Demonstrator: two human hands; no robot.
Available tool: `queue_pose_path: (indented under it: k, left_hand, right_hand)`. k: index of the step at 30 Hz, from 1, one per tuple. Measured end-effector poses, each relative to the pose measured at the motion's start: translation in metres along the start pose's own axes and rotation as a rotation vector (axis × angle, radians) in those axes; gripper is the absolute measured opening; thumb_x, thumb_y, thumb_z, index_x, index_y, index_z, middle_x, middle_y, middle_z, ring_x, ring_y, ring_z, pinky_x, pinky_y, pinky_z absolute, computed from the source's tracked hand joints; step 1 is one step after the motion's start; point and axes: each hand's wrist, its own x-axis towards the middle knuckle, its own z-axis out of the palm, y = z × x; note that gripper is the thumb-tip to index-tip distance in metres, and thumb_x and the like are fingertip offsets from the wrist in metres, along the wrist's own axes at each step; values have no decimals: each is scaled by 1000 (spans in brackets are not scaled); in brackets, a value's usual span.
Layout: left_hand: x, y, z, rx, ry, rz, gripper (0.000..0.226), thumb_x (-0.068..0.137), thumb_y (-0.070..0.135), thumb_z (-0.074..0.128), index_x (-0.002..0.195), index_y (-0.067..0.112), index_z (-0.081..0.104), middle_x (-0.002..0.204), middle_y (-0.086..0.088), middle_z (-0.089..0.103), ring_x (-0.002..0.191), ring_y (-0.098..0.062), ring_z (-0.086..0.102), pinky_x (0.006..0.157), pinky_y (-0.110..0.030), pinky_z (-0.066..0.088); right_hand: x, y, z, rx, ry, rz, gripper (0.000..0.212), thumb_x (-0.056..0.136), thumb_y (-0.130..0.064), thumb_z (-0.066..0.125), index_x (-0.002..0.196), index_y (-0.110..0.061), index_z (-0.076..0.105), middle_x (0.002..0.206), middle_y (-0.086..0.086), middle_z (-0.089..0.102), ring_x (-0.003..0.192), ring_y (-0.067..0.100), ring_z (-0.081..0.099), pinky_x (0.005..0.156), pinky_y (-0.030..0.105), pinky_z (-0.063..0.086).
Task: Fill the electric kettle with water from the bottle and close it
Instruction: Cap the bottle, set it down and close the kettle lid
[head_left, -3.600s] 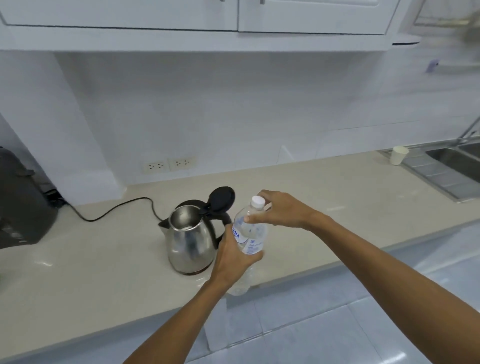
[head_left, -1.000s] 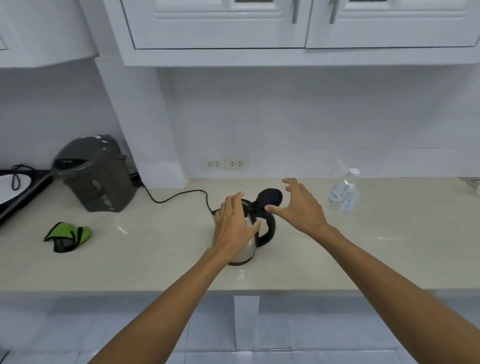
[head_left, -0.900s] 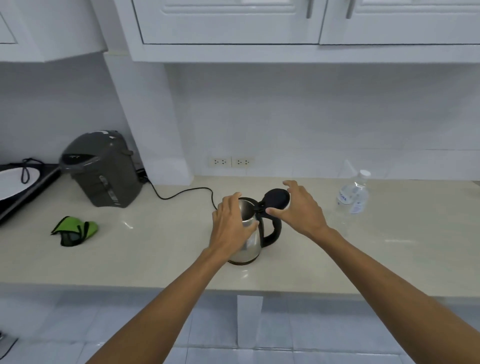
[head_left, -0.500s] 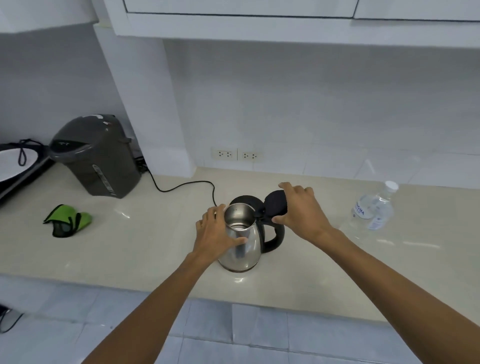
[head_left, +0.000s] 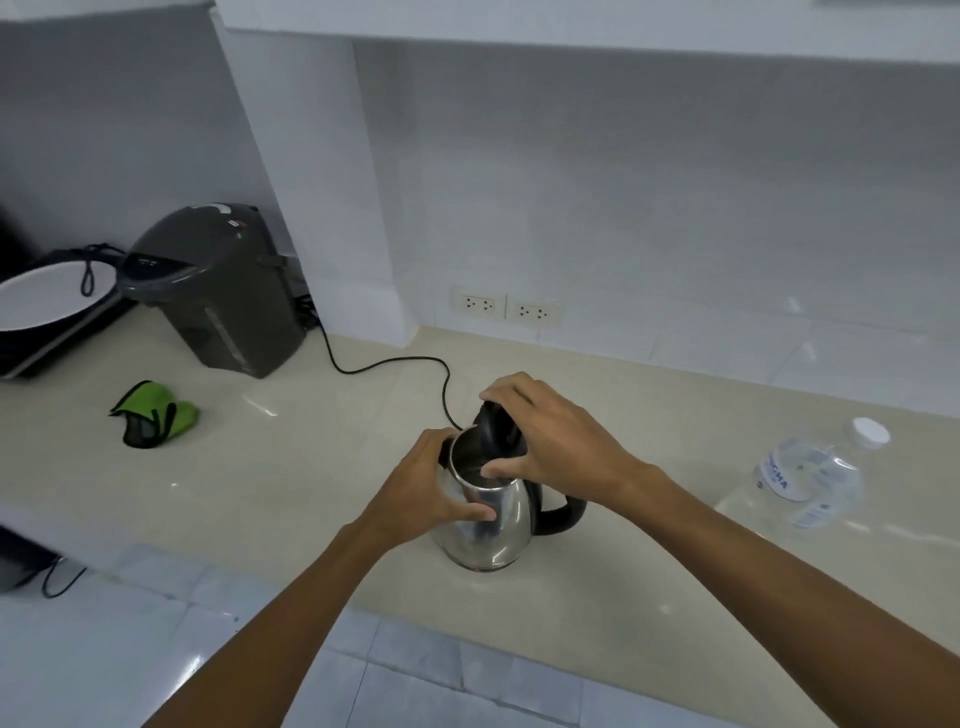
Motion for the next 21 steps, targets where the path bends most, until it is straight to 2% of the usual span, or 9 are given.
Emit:
queue_pose_path:
  k: [4,9,13,17,21]
  left_hand:
    - [1,-2,0,-19,-4,-5,96,61,52,99,140,37,46,131,25,49,118,10,52,93,-14,44]
    - [1,-7,2,-67,5,-12,100,57,55,100,139,37,46,131,27,50,121,5,54,99,-17,48]
    - [3,-9,4,-86,10,1,97,56,52,102,136,35,49,130,23,51,118,5,54,93,-8,44]
    - [6,-13,7,-96,22,12,97,54,55,101,134,38,50,130,23,51,119,-2,57,99,-21,52]
    - [6,-15,8,-106,34,23,94,55,50,102,132,41,50,130,25,52,120,-3,58,98,-20,51]
  right_hand:
    - [16,1,20,30,-56,-53,71,82,-48,77,143,-22,51,142,-9,48,117,16,56,92,27,50]
    - [22,5,43,43,-121,-63,71,81,-51,76,142,-22,53,137,-7,51,121,16,52,98,33,51]
    - [20,14,52,107,-104,22,81,76,-59,75,145,-25,51,143,-11,47,131,11,44,101,29,48]
    - [19,18,58,193,-82,103,85,71,-63,77,144,-28,51,140,-16,49,129,7,46,103,33,50]
    - [18,19,65,237,-76,150,92,69,-62,78,149,-28,46,143,-16,49,132,8,47,104,36,50]
